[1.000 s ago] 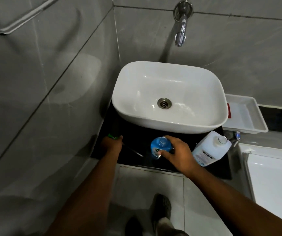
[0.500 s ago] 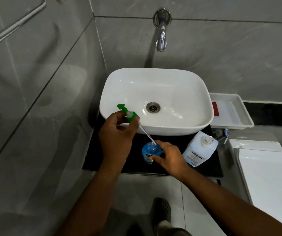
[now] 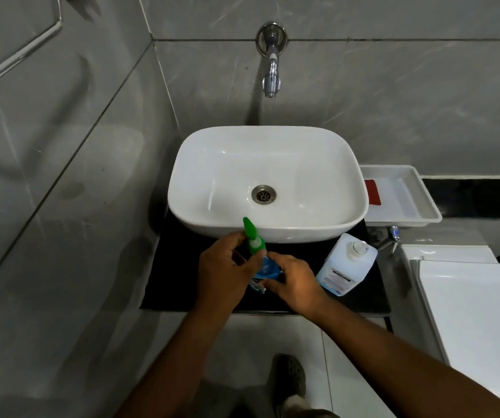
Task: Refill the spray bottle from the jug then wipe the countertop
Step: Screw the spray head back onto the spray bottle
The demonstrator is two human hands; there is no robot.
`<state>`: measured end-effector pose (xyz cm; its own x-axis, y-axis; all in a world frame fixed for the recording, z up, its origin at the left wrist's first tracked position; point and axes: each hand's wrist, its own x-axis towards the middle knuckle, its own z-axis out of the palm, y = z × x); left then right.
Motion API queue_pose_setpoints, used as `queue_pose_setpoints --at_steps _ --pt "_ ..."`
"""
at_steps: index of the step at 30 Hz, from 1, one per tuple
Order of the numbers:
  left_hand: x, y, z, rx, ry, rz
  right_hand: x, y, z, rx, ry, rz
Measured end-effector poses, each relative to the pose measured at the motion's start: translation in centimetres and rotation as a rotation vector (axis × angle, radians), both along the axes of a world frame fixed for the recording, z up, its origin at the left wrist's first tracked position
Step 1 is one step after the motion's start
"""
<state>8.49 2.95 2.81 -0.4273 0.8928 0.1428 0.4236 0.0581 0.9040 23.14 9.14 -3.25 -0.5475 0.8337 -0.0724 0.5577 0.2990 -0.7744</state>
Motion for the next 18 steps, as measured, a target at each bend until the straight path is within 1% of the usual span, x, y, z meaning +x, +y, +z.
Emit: queue_pose_setpoints --at_steps 3,6,9,13,15,18 --pt "0.2 -0.1 -1.5 -0.078 0.037 -0.083 0.0 0.0 0.1 0.001 0.026 0.003" --pt "0.0 0.2 -2.5 -0.058 0.133 -0.105 0.0 -0.2 0.1 0.011 0.037 0.002" --pt "-0.1 0.4 -3.0 -0.043 0.220 -0.175 0.0 -0.2 0.1 -0.026 0.067 -0.011" --pt "0.1 0.5 -3.5 0.018 0.129 -0.248 0.0 -0.1 0.1 -0.030 0.078 -0.007" --pt "0.6 0.5 -3.8 0.000 0.107 -0.198 0.0 0.0 0.1 -0.022 0.086 0.005" --pt "1.6 0.2 -4.3 -0.113 0.050 0.027 0.1 0.0 0.1 -0.011 0.080 0.008"
